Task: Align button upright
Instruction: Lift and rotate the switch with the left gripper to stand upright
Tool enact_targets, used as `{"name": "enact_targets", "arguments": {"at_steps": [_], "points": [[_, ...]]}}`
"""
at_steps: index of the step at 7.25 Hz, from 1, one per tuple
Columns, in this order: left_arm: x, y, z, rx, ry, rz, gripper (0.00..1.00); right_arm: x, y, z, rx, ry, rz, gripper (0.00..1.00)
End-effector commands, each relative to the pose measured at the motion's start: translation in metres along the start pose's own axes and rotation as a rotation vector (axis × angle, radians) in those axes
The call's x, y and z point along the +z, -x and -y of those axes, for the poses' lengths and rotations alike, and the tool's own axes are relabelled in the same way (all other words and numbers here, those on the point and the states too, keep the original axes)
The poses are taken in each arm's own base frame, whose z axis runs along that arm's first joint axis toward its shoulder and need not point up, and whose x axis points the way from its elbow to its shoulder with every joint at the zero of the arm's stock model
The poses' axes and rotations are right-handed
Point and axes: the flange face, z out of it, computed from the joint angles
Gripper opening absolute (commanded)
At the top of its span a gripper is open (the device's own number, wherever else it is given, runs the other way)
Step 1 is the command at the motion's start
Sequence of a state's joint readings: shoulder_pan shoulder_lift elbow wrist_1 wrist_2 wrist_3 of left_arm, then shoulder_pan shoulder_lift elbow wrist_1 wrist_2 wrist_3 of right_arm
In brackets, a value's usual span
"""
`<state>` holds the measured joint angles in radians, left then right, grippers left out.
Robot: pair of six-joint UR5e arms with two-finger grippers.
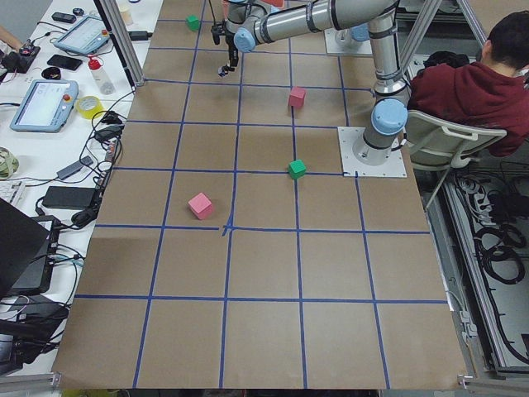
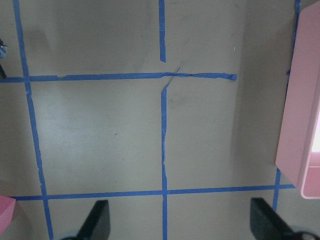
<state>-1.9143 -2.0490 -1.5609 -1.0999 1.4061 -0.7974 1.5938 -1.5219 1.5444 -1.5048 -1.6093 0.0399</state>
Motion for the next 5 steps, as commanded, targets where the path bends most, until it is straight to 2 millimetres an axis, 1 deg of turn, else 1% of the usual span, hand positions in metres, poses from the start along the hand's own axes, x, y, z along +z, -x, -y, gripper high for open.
{"name": "enact_targets", "arguments": {"at_steps": [1, 2, 3, 4, 5], "points": [[0.010, 0.017, 0.027, -0.238, 0.229, -0.095, 0.00, 0.000, 0.000, 0.000, 0.000, 0.000, 0.000, 1.00], [0.018, 0.031, 0.050, -0.286, 0.251, -0.103, 0.00, 0.000, 0.000, 0.000, 0.000, 0.000, 0.000, 1.00], [0.031, 0.030, 0.053, -0.296, 0.274, -0.096, 0.00, 0.000, 0.000, 0.000, 0.000, 0.000, 0.000, 1.00], [0.038, 0.031, 0.056, -0.301, 0.285, -0.093, 0.00, 0.000, 0.000, 0.000, 0.000, 0.000, 0.000, 1.00], [0.046, 0.026, 0.063, -0.310, 0.304, -0.103, 0.00, 0.000, -0.001, 0.000, 0.001, 0.001, 0.000, 1.00]]}}
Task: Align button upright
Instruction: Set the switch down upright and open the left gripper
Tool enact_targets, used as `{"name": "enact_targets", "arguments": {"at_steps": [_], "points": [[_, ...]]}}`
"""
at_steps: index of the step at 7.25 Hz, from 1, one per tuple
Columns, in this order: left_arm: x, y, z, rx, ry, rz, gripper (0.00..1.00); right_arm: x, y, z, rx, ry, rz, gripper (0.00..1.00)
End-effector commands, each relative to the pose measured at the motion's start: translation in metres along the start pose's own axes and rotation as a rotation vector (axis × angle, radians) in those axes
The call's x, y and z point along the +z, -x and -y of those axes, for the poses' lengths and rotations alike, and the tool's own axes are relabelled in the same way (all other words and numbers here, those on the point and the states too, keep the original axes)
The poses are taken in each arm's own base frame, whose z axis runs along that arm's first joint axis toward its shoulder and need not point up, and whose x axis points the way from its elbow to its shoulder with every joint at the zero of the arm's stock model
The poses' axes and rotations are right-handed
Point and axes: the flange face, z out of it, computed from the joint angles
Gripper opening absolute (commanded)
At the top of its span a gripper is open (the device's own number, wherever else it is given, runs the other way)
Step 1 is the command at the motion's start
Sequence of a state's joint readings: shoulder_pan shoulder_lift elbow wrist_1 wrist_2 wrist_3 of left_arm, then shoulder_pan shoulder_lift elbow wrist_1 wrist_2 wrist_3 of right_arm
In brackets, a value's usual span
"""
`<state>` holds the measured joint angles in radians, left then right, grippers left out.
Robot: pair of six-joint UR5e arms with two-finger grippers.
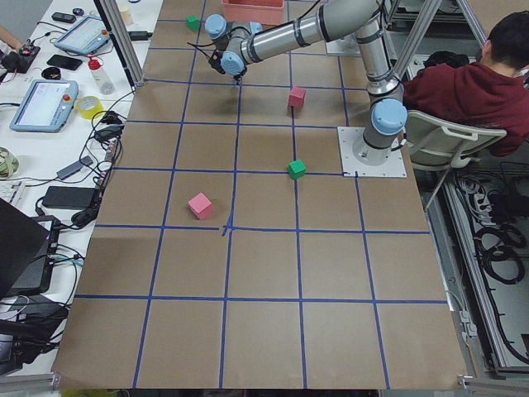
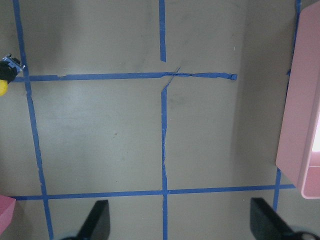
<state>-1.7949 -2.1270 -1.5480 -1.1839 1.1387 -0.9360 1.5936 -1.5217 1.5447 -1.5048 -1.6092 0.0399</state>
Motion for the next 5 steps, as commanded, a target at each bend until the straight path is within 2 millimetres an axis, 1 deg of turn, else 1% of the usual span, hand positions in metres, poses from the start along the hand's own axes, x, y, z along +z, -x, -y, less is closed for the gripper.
{"name": "enact_targets", "arguments": {"at_steps": [1, 3, 4, 5], "points": [[0.0092, -0.0075, 0.0081, -0.037, 0.070, -0.002, 0.00, 0.0000, 0.0001, 0.0000, 0.001, 0.000, 0.000, 1.00], [0.0043, -0.0083, 0.0086, -0.050, 0.101, 0.038, 0.00, 0.0000, -0.0007, 0.0002, 0.003, 0.000, 0.000, 1.00], [0.0067, -0.0063, 0.0090, -0.026, 0.101, 0.043, 0.61, 0.0000, -0.0007, 0.0002, 0.001, 0.000, 0.000, 1.00], [0.0068, -0.0062, 0.0092, -0.012, 0.100, 0.043, 0.78, -0.0002, 0.0001, 0.0001, 0.000, -0.002, 0.000, 1.00]]}}
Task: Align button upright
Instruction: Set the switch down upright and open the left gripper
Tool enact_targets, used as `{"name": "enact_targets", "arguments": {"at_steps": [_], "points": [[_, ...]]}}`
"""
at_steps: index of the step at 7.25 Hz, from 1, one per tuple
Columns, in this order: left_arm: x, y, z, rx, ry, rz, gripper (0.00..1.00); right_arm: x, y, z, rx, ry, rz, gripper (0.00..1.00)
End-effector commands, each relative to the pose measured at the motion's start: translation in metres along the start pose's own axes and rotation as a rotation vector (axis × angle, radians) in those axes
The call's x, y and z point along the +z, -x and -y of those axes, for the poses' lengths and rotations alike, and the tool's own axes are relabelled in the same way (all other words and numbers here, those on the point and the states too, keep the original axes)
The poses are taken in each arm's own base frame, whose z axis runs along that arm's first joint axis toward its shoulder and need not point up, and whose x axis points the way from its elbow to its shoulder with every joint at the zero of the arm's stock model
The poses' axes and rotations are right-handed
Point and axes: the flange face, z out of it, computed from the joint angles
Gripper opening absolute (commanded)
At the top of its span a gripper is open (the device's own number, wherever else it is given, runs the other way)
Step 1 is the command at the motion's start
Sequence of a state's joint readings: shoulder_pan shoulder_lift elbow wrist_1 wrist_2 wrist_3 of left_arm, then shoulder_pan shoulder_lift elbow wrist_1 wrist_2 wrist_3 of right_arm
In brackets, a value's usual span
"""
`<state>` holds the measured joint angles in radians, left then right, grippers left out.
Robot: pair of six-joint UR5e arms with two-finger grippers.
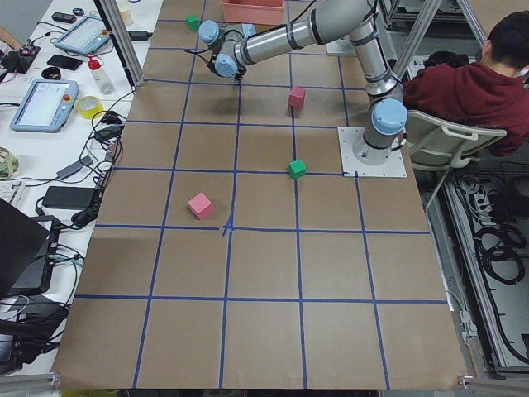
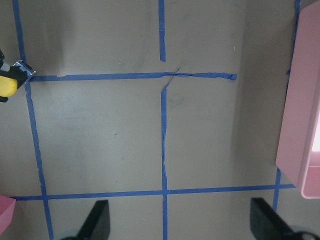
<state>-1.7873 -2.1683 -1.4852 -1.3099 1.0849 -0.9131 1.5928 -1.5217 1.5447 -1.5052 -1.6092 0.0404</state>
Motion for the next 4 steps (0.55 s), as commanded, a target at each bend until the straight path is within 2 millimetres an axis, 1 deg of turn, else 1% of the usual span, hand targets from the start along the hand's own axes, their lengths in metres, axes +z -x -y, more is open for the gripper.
{"name": "enact_targets", "arguments": {"at_steps": [1, 2, 3, 4], "points": [[-0.001, 0.000, 0.001, 0.019, -0.003, 0.002, 0.82, 0.000, 0.001, 0.000, -0.002, 0.000, 0.000, 1.00], [-0.016, 0.001, 0.005, 0.025, -0.025, -0.014, 0.94, 0.001, 0.000, 0.001, 0.000, 0.000, 0.000, 1.00], [-0.050, 0.012, 0.013, 0.031, -0.071, -0.037, 1.00, 0.001, 0.001, 0.000, -0.002, 0.000, 0.000, 1.00], [-0.101, 0.021, -0.005, 0.096, -0.149, -0.054, 1.00, 0.001, 0.001, 0.000, -0.002, 0.000, 0.000, 1.00]]}}
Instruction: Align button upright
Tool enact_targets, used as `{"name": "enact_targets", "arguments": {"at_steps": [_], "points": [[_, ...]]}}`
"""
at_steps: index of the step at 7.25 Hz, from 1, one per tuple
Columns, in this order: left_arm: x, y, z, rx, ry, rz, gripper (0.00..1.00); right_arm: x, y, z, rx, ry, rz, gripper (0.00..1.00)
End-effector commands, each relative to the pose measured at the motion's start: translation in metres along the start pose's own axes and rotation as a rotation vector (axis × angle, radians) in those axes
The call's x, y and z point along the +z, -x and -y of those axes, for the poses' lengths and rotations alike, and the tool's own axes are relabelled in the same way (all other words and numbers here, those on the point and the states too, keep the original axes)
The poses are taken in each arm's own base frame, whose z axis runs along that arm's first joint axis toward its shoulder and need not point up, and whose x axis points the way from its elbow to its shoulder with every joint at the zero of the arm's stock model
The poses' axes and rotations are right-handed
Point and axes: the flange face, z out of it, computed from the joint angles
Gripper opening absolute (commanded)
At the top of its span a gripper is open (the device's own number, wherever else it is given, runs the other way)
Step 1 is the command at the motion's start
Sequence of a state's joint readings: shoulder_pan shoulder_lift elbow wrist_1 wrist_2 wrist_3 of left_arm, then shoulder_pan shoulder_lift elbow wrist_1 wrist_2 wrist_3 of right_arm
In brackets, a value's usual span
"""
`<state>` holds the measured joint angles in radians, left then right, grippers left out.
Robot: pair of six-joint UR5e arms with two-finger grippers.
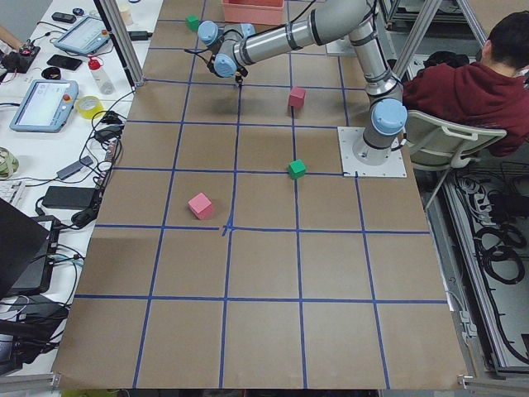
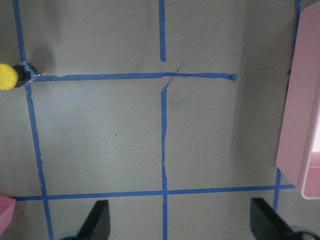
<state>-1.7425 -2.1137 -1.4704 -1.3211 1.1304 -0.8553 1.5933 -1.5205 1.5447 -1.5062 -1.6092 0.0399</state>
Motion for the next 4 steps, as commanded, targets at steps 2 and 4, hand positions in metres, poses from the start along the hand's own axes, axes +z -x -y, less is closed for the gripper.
{"name": "enact_targets", "arguments": {"at_steps": [2, 4], "points": [[-0.134, 0.054, -0.071, 0.267, -0.184, 0.142, 1.00, -0.001, 0.000, 0.000, 0.000, -0.001, 0.000, 1.00], [-0.207, 0.098, -0.104, 0.741, -0.363, 0.380, 1.00, 0.000, -0.001, 0.000, 0.000, 0.000, 0.000, 1.00]]}}
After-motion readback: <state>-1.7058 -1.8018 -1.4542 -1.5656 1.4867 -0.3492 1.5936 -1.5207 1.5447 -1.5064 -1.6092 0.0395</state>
